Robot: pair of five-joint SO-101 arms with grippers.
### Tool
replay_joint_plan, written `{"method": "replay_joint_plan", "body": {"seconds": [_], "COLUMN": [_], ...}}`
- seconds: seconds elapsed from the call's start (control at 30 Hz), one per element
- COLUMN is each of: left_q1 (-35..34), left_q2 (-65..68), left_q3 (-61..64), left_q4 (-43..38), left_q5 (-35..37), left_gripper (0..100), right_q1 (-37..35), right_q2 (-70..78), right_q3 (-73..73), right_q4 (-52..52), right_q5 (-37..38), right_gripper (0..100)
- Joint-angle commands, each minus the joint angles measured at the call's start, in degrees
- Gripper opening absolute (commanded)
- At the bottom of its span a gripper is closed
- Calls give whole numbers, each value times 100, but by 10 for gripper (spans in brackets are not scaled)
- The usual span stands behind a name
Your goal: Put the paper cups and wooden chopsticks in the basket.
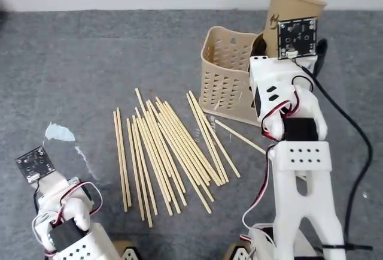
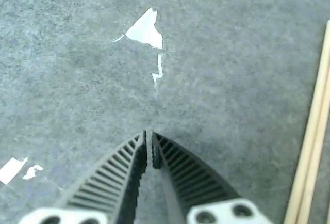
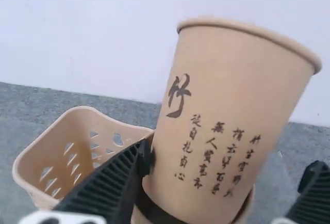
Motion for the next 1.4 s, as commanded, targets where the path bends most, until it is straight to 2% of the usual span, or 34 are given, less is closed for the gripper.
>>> {"method": "replay_joint_plan", "body": {"seconds": [0.0, 0.27, 0.67, 1.1, 1.37], "left_q1": [-9, -9, -9, -9, -9], "left_q2": [-105, -105, -105, -105, -105], "left_q3": [-48, -48, -48, -48, -48], "left_q4": [-141, -132, -132, -132, -132], "left_q5": [26, 26, 26, 26, 35], "left_gripper": [15, 15, 15, 15, 15], "right_q1": [-163, -312, 40, 22, 242], "right_q2": [-330, -277, -514, -2114, -2879], "right_q3": [-9, 18, 18, 18, 18], "right_q4": [198, 822, 1543, 3046, 3081], "right_q5": [-53, -79, -70, -79, -79], "right_gripper": [431, 431, 431, 431, 427]}}
